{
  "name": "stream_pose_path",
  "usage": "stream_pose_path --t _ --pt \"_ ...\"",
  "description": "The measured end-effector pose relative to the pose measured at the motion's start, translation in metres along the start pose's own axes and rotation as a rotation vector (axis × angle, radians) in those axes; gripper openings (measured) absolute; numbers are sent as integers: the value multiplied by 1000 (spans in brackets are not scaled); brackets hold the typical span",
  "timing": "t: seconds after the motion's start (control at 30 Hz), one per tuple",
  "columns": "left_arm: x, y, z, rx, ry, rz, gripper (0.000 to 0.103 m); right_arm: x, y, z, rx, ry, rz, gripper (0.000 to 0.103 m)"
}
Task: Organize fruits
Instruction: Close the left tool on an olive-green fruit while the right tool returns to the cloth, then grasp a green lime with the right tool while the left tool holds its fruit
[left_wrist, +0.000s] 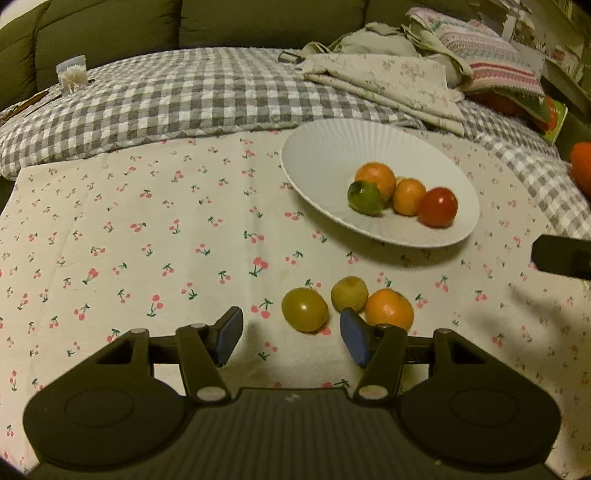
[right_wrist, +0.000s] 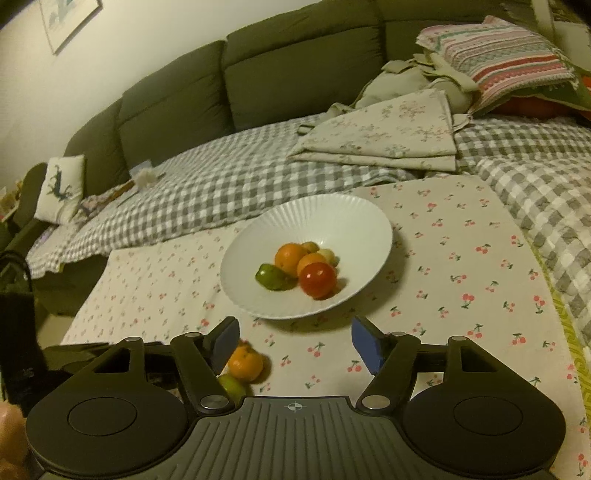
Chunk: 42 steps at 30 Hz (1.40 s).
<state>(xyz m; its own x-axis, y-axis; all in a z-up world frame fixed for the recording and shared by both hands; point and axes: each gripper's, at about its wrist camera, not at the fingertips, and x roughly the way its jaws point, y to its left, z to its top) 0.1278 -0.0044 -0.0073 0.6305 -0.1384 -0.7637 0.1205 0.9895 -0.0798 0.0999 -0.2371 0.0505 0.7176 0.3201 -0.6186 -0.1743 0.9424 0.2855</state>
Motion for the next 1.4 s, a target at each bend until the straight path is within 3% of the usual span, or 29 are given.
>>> stream_pose_path --t 0.43,0.77,0.97,1.2,1.4 --pt "19 -3 -2 34 14 -23 54 6 -1 -2 -17 31 -17 69" --pt "22 -3 1 49 -23 -33 29 16 2 -7 -37 68 -11 69" --pt "22 -2 2 44 -21 -22 28 20 4 -10 -48 78 -12 69" --pt "5 6 4 30 -26 83 28 29 7 -15 -70 107 0 69" --pt "-14 14 8 -25 -49 71 28 39 17 -25 -97 162 58 69"
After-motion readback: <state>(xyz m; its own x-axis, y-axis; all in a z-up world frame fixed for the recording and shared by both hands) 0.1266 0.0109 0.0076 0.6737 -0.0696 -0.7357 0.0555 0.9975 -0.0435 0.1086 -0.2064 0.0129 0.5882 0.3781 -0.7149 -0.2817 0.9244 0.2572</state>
